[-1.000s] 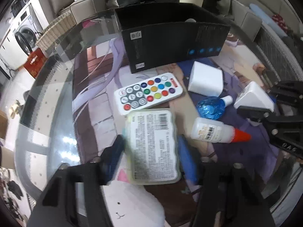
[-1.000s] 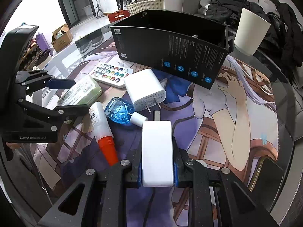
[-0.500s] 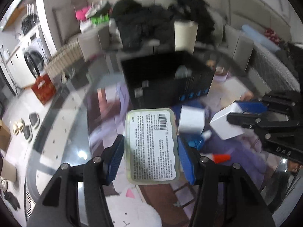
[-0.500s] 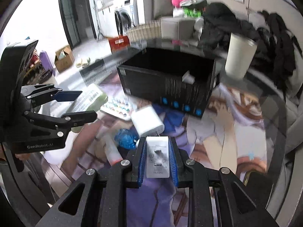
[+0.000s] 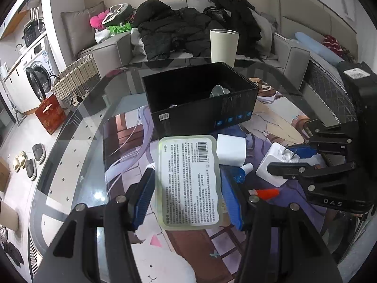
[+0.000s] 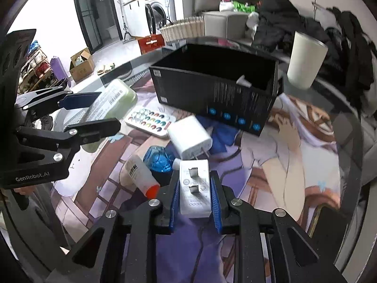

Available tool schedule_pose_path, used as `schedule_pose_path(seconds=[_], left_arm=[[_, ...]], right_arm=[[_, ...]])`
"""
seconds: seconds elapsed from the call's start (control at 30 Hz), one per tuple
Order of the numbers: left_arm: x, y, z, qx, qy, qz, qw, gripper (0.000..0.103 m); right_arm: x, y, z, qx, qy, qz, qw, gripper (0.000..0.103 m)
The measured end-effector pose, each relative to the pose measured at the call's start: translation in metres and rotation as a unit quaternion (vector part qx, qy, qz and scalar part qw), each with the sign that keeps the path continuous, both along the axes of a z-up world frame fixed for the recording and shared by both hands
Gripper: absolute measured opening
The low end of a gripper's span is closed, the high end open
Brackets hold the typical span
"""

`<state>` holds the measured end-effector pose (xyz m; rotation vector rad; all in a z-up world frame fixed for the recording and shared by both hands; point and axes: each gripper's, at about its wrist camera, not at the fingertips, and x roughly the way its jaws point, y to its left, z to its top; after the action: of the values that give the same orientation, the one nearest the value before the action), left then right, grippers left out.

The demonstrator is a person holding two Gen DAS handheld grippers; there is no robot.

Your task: Organize rigid objects

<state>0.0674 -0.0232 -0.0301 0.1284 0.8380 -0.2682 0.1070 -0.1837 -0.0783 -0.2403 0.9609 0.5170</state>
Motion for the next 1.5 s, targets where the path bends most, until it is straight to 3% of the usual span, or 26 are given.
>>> schedule_pose_path(seconds=[0.2, 0.4, 0.57, 0.7, 0.8, 0.87, 0.97, 1.23, 1.5], left_arm=[[0.000, 0.000, 0.001, -0.003, 0.000, 0.000, 1.0000, 0.055], [-0.003, -0.001, 0.008, 0.000, -0.021, 0.003, 0.9998, 0.055], [-0.018, -0.002, 0.030, -0.005, -0.091, 0.005, 0.9959, 0.055], [-0.040, 0.004, 0.056, -0.024, -0.184, 0.017, 0.9825, 0.055], [-0.060, 0.010, 0.070, -0.029, -0.247, 0.026, 0.9682, 0.055], [-0.067, 0.011, 0.074, -0.032, -0.266, 0.022, 0.9633, 0.055], [-0.068, 0.014, 0.076, -0.038, -0.271, 0.019, 0.9616, 0.055], [-0.056, 0.014, 0.079, -0.045, -0.260, 0.025, 0.9644, 0.055], [-0.042, 0.012, 0.090, -0.061, -0.271, 0.039, 0.9598, 0.055]], right_arm=[[0.003, -0.002, -0.014, -0.010, 0.029, 0.000, 1.000, 0.024], [-0.003, -0.008, -0.011, -0.013, 0.001, -0.004, 1.000, 0.022], [-0.019, -0.010, 0.022, 0.021, -0.091, -0.007, 0.996, 0.022], [-0.046, -0.011, 0.057, 0.043, -0.216, -0.019, 0.975, 0.022], [-0.063, -0.013, 0.075, 0.071, -0.274, -0.026, 0.959, 0.022], [-0.077, -0.017, 0.085, 0.091, -0.310, -0.028, 0.946, 0.022], [-0.085, -0.014, 0.090, 0.094, -0.324, -0.017, 0.941, 0.022], [-0.084, -0.010, 0.096, 0.100, -0.318, -0.022, 0.942, 0.022], [-0.070, -0.008, 0.108, 0.114, -0.329, -0.031, 0.937, 0.022]])
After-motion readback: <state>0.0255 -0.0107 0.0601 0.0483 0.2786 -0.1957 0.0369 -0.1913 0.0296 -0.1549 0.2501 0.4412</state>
